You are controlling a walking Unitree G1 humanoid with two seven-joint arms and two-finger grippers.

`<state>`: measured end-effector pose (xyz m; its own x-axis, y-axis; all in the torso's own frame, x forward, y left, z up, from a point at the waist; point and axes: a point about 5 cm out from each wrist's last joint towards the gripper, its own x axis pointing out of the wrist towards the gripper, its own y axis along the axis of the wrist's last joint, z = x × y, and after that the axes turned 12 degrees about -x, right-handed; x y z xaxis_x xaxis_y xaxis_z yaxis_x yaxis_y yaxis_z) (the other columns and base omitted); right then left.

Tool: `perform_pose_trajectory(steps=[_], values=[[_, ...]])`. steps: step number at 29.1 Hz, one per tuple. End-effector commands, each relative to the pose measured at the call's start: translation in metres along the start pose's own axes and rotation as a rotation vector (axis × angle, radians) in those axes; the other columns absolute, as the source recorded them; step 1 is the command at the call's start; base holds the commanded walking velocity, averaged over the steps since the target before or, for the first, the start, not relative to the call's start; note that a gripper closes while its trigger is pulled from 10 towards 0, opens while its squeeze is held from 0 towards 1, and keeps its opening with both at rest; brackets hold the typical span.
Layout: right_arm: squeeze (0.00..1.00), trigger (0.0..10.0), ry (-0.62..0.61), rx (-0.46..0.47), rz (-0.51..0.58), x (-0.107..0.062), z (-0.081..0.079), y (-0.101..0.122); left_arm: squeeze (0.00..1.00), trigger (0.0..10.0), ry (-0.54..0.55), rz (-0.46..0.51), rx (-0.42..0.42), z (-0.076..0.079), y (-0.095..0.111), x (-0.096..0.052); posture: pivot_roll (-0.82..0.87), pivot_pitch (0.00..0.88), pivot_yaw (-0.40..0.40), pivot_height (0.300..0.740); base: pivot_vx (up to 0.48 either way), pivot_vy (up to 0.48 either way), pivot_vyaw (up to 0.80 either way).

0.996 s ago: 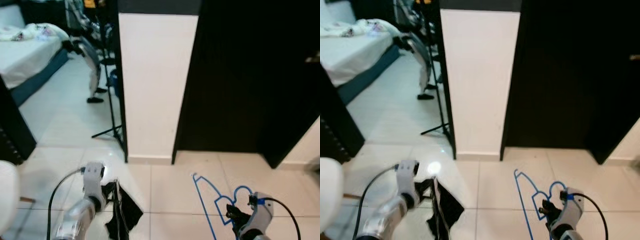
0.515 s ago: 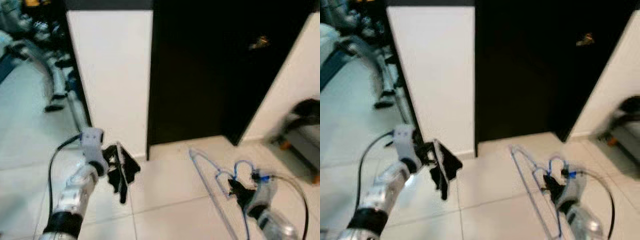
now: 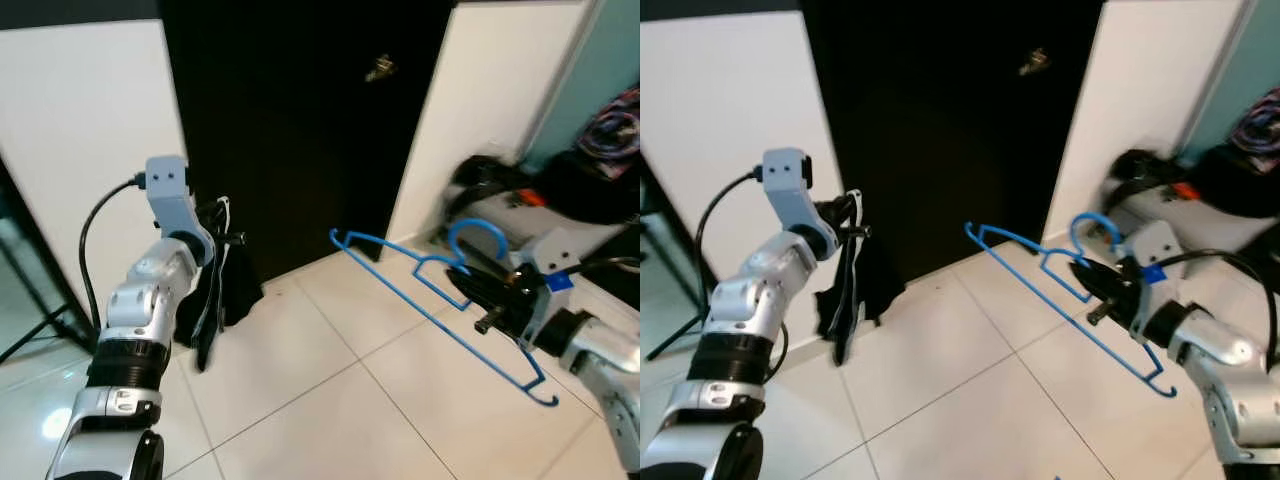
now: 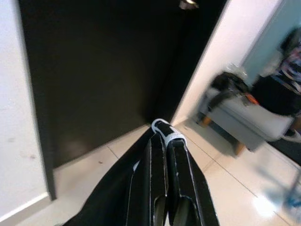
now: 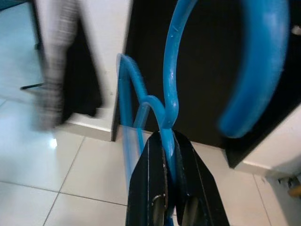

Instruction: Hang hanger

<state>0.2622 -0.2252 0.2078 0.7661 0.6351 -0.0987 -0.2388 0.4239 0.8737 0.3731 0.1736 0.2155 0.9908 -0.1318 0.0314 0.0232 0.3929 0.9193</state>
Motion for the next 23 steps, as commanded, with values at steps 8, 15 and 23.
perform_pose_trajectory(steps=[8, 15, 23], values=[[0.0, 10.0, 0.188, -0.027, 0.066, -0.002, -0.018, 0.038, 0.0, 10.0, 0.025, 0.011, 0.024, 0.018, 0.024, 0.006, -0.04, 0.0, -0.015, 0.74, 0.0, 0.0, -0.48], [0.0, 10.0, 0.164, -0.049, 0.068, 0.001, -0.013, 0.046, 0.0, 10.0, 0.001, 0.006, 0.01, 0.033, 0.028, 0.006, -0.04, 0.0, -0.015, 0.74, 0.0, 0.0, 0.0], [0.0, 10.0, 0.106, -0.056, 0.033, 0.009, -0.006, 0.051, 0.0, 10.0, -0.074, -0.02, -0.025, 0.064, 0.03, 0.001, -0.04, 0.0, -0.019, 0.74, 0.0, 0.0, 0.0]])
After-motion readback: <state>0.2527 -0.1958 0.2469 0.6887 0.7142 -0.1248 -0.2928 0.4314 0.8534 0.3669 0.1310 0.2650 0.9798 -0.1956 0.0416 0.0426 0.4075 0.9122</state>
